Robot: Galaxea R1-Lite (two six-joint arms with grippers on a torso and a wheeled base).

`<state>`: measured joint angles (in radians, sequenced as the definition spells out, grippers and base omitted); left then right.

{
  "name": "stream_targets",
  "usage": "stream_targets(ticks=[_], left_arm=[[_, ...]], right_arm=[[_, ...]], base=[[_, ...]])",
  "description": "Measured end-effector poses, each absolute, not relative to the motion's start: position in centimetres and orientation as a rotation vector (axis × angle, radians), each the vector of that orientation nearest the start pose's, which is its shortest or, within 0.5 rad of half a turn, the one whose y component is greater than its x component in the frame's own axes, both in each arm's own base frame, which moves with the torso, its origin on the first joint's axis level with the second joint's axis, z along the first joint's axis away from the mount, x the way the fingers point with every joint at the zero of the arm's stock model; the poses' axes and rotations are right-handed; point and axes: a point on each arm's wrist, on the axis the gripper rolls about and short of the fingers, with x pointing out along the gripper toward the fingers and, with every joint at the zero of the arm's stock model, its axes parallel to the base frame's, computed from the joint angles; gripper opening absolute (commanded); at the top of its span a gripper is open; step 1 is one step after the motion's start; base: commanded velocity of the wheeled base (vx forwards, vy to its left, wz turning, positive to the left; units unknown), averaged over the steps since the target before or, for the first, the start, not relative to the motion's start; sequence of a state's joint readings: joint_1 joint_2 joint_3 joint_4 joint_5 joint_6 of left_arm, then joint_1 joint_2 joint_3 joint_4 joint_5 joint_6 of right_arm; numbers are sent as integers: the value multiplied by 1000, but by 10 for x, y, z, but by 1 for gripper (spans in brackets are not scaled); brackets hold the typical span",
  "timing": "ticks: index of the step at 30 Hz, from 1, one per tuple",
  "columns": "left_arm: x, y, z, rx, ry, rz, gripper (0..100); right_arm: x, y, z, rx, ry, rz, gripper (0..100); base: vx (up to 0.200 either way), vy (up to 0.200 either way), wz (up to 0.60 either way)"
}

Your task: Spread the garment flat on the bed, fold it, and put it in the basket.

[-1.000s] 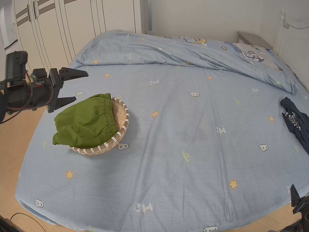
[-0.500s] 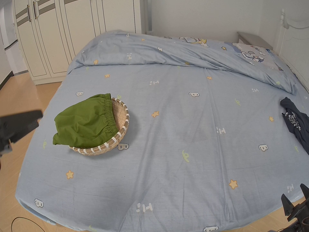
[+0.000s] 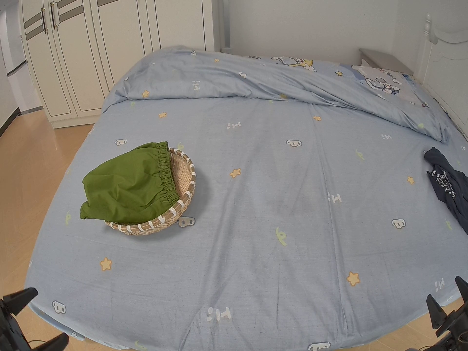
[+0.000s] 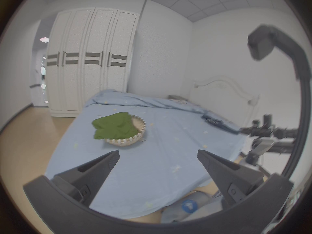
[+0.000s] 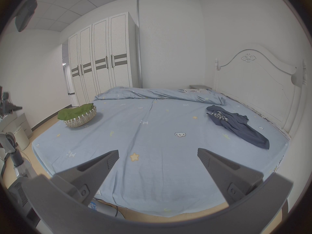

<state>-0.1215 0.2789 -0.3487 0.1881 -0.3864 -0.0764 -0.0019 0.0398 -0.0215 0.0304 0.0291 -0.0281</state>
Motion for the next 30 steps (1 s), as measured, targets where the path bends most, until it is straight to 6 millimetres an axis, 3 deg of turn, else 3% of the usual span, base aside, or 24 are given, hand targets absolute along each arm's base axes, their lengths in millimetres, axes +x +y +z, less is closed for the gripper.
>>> stream_targets(ticks=[6,11,19,24,30], left_arm=[[-19,-1,110,26,100,-301,100],[-16,3,98,50,4,-131,100],[-17,12,88,38,20,271,100],[-17,12,87,24,23,295,100],[-18,4,85,22,33,58,100]], right_arm=[[-22,1,79,-27,30,33,100],[-23,1,79,-25,23,35,100],[-23,1,79,-22,20,36,100],[-23,1,79,-21,20,35,100],[-23,1,79,-21,20,35,100]], base=[[0,0,0],[0,0,0],[0,0,0],[0,0,0],[0,0,0]])
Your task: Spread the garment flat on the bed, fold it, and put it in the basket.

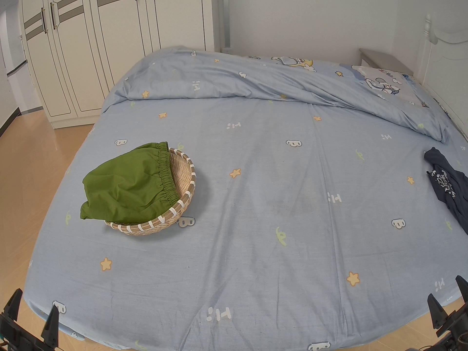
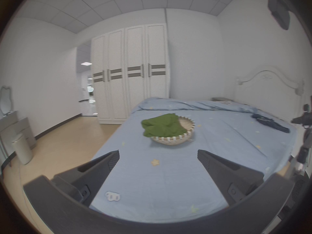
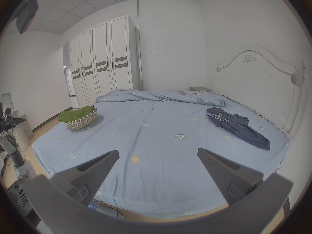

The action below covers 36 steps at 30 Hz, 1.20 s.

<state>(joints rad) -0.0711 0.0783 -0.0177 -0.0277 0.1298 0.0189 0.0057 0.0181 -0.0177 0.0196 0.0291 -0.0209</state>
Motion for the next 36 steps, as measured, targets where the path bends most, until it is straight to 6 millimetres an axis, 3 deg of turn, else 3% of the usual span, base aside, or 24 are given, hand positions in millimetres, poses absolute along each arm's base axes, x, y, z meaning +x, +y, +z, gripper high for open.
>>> stream_targets(ticks=[5,36], left_arm=[[-19,0,83,20,31,-53,100],[-23,-1,80,13,-3,-9,100]], right_arm=[[-23,1,79,-20,19,36,100],[-23,1,79,-18,19,37,100]], base=[[0,0,0],[0,0,0]])
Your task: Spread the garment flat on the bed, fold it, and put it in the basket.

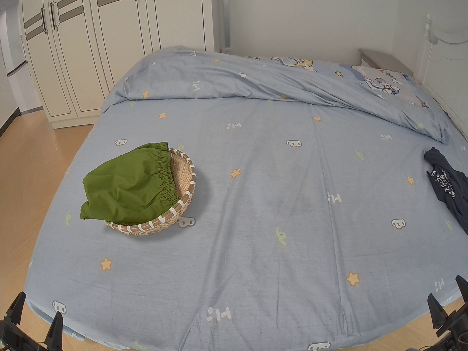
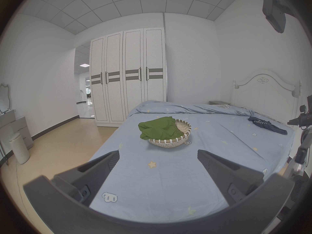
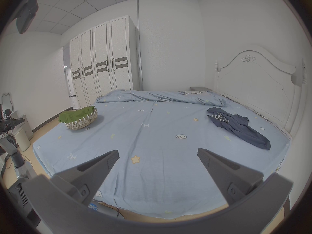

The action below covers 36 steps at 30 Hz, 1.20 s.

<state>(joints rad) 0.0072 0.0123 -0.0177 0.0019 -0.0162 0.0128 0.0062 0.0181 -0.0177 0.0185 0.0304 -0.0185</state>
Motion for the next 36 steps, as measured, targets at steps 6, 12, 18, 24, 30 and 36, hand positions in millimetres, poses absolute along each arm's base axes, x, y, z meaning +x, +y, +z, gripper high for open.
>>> stream_targets(ticks=[6,12,18,24,30,36], left_arm=[[-23,-1,80,10,-4,-9,100],[-23,0,80,9,-4,-10,100],[-23,0,80,10,-3,-10,100],[-23,0,80,10,-3,-10,100],[-23,0,80,10,-3,-10,100],[-23,0,80,9,-2,-10,100]], right_arm=[[-23,1,79,-19,18,36,100],[-23,1,79,-20,19,35,100],[-23,1,79,-21,19,34,100],[-23,1,79,-21,19,35,100],[-23,1,79,-21,19,34,100],[-23,1,79,-21,19,34,100]], base=[[0,-100,0],[0,-200,0],[0,-200,0],[0,-200,0],[0,-200,0],[0,-200,0]])
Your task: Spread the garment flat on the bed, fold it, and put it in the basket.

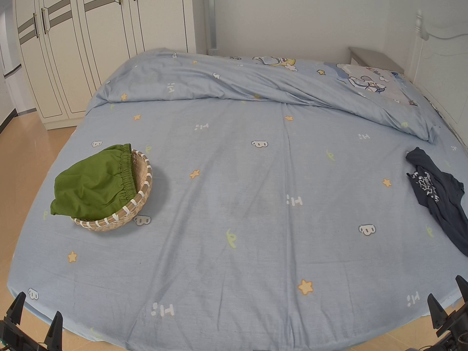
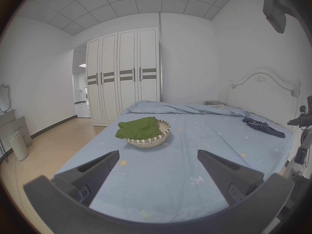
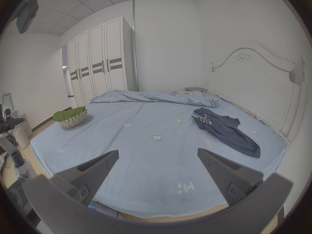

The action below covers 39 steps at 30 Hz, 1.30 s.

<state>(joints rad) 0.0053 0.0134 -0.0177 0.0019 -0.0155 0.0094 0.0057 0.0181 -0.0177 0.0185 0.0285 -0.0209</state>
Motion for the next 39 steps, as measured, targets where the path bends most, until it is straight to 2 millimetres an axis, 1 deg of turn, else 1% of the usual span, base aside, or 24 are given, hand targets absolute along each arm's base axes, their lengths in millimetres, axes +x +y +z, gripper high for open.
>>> stream_targets(ticks=[15,36,39], left_arm=[[-23,0,81,9,-2,-11,100],[-23,0,81,9,-1,-10,100],[-23,0,81,9,0,-10,100]], right_arm=[[-23,1,79,-21,19,34,100],[-23,1,79,-21,18,35,100],[-23,0,79,-21,18,36,100]], base=[[0,-200,0],[0,0,0],[0,200,0]])
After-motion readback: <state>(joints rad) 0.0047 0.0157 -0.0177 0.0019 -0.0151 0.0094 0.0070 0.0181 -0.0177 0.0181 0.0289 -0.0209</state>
